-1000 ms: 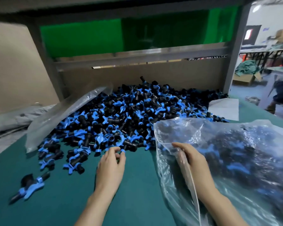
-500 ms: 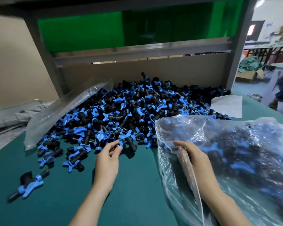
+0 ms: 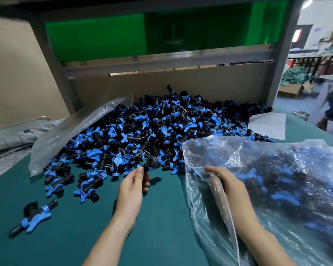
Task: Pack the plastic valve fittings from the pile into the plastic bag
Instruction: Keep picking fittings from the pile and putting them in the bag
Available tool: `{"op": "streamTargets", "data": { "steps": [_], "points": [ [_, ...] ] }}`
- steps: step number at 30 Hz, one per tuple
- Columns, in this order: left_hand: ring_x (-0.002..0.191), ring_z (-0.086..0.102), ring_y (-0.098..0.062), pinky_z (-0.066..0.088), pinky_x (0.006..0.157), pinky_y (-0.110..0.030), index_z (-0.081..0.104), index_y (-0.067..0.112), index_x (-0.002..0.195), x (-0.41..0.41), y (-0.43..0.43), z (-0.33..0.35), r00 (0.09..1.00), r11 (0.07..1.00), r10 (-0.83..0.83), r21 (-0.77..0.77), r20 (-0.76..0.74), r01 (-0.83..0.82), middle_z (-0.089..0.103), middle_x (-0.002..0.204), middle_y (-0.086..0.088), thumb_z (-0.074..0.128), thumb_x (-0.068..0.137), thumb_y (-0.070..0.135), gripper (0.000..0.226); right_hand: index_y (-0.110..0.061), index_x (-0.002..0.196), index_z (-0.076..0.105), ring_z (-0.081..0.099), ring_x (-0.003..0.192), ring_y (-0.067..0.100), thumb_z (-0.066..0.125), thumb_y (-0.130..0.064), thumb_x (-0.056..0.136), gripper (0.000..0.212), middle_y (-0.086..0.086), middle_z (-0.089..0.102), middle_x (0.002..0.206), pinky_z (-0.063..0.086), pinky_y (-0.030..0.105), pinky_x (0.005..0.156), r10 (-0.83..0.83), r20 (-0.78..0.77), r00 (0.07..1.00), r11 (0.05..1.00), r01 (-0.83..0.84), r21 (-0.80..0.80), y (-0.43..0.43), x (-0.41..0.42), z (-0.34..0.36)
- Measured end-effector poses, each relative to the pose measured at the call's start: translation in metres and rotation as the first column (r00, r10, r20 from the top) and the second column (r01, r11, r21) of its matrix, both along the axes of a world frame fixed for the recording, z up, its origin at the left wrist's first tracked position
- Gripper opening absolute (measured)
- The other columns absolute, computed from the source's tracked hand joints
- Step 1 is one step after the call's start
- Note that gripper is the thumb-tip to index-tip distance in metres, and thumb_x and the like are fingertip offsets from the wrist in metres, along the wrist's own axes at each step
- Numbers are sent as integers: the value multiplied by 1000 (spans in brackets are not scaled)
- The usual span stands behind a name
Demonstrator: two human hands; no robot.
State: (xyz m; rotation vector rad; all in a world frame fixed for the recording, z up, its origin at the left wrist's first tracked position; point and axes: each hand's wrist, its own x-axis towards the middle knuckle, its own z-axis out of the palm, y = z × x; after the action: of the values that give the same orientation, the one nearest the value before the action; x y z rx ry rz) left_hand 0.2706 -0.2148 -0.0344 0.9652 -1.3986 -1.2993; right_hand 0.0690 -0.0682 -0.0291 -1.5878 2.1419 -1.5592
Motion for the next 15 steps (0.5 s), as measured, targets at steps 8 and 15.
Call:
{"op": "streamTargets", "data": {
  "steps": [8,15],
  "points": [
    [60,56,-9,49,54,-23,59,7,102,2,-5,11,823,868,49,432,-566,245,63,71,0,43,103,37,34,-38,121,62,52,108,-15,58,0,92,48,-33,60,113,40,13,86,-4,-16,1000,1000,5,9,0,-1,-2],
    [61,53,-9,46,57,-21,61,9,102,6,-10,12,722,779,134,522,-679,347,63,75,0,44,103,35,31,-39,118,63,55,104,-14,55,-10,96,37,-34,60,110,41,12,82,0,-7,1000,1000,0,-15,0,0,-1]
  ]
}}
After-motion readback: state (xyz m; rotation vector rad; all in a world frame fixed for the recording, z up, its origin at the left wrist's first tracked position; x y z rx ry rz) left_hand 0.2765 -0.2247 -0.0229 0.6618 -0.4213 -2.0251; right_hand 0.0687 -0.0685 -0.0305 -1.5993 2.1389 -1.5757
